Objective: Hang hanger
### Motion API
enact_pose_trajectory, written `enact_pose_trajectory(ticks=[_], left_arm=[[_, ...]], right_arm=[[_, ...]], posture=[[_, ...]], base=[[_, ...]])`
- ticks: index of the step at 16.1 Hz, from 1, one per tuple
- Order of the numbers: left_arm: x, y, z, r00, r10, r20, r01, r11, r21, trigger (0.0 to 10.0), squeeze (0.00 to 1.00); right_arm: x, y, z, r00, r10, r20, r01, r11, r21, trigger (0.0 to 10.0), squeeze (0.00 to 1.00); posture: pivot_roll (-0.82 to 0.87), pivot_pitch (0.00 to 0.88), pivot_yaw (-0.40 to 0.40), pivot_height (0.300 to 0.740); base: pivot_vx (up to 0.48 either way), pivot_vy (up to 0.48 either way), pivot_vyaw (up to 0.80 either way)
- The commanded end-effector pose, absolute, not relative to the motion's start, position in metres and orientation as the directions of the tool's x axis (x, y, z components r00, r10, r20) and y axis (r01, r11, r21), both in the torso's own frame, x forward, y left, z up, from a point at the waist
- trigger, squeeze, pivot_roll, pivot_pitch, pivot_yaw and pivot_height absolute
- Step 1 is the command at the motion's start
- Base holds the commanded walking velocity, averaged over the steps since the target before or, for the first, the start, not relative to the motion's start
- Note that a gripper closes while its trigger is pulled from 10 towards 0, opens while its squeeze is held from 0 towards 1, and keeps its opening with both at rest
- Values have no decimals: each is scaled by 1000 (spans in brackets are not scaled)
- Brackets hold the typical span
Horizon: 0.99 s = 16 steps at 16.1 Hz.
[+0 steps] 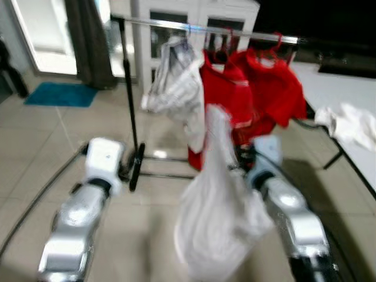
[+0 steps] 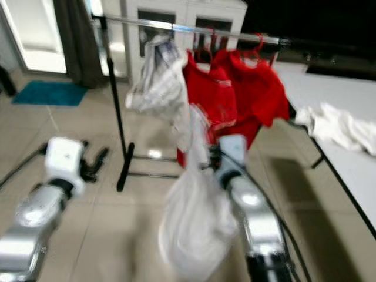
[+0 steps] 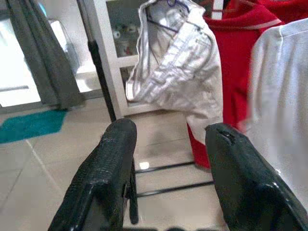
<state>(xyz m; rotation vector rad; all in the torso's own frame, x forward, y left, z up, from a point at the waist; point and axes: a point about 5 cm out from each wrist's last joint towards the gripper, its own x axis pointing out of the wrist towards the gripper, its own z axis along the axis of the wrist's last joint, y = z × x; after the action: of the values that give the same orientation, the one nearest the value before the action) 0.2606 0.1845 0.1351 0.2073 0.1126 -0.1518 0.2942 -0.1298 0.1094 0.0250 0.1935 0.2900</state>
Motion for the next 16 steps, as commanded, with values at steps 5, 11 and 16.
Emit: enact_pose_trajectory(ticks=[5, 11, 16], left_arm=[[262, 177, 137, 985, -139, -104, 153, 978, 139, 10000, 0], [266, 179, 139, 987, -128, -97, 142, 979, 148, 10000, 0], [264, 178, 137, 984, -142, -109, 158, 975, 154, 10000, 0]], right_arm=[[299, -141, 115, 946, 281, -163, -279, 960, 36, 10000, 0], [296, -132, 113, 936, 311, -164, -310, 950, 30, 10000, 0], [285, -120, 112, 862, 462, -207, -477, 879, -26, 10000, 0]], posture=[[-30, 0, -97, 740], [-20, 0, -87, 740], [-39, 0, -74, 740]], base=[[350, 0, 0], [357, 0, 400], [361, 0, 0]])
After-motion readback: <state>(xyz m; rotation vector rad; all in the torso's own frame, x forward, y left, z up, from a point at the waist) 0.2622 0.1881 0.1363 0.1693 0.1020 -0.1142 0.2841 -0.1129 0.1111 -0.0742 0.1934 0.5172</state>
